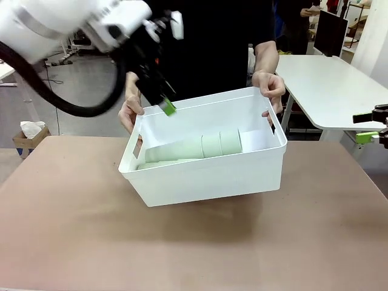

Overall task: Stack the cups and store them in the basket.
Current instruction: Place the stack of Reusable plastic cups into the Pantry Basket.

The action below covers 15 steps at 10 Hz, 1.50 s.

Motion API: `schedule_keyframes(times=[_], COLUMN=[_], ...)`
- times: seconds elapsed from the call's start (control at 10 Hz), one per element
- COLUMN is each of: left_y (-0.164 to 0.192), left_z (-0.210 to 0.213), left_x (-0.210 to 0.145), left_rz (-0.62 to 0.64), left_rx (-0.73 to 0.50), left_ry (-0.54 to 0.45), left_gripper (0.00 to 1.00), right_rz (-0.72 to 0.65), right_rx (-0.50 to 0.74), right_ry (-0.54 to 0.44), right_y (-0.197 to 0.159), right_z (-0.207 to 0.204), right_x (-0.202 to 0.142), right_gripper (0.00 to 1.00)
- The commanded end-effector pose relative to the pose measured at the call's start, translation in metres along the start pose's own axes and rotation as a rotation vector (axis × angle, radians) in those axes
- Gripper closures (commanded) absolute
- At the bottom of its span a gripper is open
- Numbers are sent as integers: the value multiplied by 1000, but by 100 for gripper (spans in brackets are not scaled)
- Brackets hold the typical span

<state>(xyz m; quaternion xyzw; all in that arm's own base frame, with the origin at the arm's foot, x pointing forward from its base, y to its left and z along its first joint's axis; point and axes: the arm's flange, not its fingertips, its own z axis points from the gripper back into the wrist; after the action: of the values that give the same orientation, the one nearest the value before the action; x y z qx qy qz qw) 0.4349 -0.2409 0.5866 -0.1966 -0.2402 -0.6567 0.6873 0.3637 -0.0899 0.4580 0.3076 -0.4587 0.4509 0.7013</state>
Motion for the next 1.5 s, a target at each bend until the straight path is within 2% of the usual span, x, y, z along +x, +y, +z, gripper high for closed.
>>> schedule_keyframes(times=[0.0, 0.3, 0.7, 0.9, 1.1, 1.2, 1.4], left_y=[4, 6, 20, 21, 24, 24, 23], left_z=[38, 101, 121, 112, 97, 93, 102], left_x=[-39, -118, -233, -260, -278, -283, -278], left_rz=[23, 58, 76, 39, 15, -1, 46], left_rx=[-33, -33, -32, -41, -51, -42, -46], left_ry=[-97, -267, -404, -465, -459, -451, -433], left_gripper=[0, 0, 0, 0, 0, 0, 0], right_rz=[7, 7, 7, 7, 7, 7, 7], right_rx=[-5, -5, -5, -5, -5, -5, -5], right_ry=[-6, -6, -6, -6, -6, -6, -6], right_y=[-2, -2, -2, -2, -2, -2, -2], right_z=[0, 0, 0, 0, 0, 0, 0], right_x=[2, 2, 2, 2, 2, 2, 2], right_gripper=[0, 0, 0, 0, 0, 0, 0])
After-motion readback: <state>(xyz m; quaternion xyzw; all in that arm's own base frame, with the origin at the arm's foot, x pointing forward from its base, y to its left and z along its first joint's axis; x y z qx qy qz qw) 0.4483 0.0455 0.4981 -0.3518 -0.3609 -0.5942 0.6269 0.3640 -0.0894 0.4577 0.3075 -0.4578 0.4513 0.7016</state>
